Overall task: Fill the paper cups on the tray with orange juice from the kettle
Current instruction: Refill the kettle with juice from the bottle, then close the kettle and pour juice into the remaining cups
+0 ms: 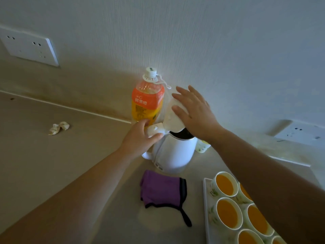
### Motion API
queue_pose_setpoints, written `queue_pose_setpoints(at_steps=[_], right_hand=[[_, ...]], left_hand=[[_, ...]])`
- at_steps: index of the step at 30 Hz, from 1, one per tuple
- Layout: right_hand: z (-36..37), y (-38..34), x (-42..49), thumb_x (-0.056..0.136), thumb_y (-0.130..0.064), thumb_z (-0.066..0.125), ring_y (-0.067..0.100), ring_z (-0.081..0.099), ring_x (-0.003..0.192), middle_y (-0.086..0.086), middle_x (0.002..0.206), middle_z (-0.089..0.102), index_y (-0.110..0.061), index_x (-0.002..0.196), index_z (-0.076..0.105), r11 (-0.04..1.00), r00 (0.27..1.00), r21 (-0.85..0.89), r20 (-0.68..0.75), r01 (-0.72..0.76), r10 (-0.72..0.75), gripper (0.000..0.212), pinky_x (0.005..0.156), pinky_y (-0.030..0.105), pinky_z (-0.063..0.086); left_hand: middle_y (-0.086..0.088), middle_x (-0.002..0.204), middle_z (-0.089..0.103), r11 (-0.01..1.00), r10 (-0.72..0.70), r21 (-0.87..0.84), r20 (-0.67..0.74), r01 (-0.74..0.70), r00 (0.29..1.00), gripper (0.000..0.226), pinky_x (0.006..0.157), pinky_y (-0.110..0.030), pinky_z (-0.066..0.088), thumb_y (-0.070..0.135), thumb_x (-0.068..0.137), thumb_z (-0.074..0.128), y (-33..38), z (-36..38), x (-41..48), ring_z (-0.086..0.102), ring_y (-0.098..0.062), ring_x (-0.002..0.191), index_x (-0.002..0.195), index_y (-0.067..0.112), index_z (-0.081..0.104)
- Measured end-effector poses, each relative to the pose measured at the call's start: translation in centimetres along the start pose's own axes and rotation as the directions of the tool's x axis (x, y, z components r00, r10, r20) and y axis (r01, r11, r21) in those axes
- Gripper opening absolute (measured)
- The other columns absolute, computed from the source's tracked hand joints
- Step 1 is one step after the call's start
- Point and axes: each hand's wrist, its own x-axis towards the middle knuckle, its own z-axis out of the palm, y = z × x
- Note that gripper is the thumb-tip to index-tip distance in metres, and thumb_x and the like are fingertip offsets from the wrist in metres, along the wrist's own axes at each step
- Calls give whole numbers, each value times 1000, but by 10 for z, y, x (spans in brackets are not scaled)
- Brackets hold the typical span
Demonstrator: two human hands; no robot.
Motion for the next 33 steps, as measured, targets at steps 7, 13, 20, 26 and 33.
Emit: queue_pose_setpoints(at_steps=[7, 13, 20, 26, 33], right_hand=[[21, 35, -25, 97, -55, 18, 18, -14, 146, -6, 160, -8, -20, 153, 3, 958, 961, -177, 121, -224, 247, 67, 118, 42, -6], [48, 49, -41, 99, -53, 16, 19, -8, 147, -8, 160, -6, -20, 153, 0, 936, 905, -96, 239, -338, 351, 65, 119, 45, 0], [47, 45, -37, 99, -52, 24, 24, -4, 147, -2, 161, -3, -19, 153, 6, 917, 885, -7, 260, -398, 386, 66, 119, 46, 6], [52, -17, -73, 90, -43, 57, 11, 54, 76, -5, 82, 60, -9, 88, 61, 666, 817, 568, 22, -485, 576, 35, 74, 31, 48], [85, -55, -66, 83, -52, 62, 17, 67, 91, 5, 99, 71, -12, 101, 65, 200, 668, 707, 479, -678, 569, 44, 77, 29, 54]], left_hand=[[6, 102, 59, 985, -20, 171, 33, 14, 999, 36, 71, -23, 40, 30, 87, 65, -12, 4, 8, 55, -15, 96, 120, 20, 55], [8, 92, 60, 999, 17, 46, 7, -17, 1000, 33, 64, -18, 39, 21, 82, 72, -16, 4, 6, 56, -12, 87, 112, 18, 60], [4, 102, 62, 1000, 6, 19, -16, -5, 1000, 39, 75, -24, 43, 21, 82, 73, -13, 5, -1, 57, -15, 94, 119, 19, 60], [1, 106, 66, 995, -20, 96, -107, 31, 994, 41, 83, -36, 49, 28, 79, 75, -7, 11, -16, 61, -19, 96, 117, 18, 63], [10, 88, 72, 999, 24, -44, 94, -20, 995, 25, 70, -23, 53, 10, 82, 64, -7, 5, -49, 67, -5, 82, 104, 21, 71]])
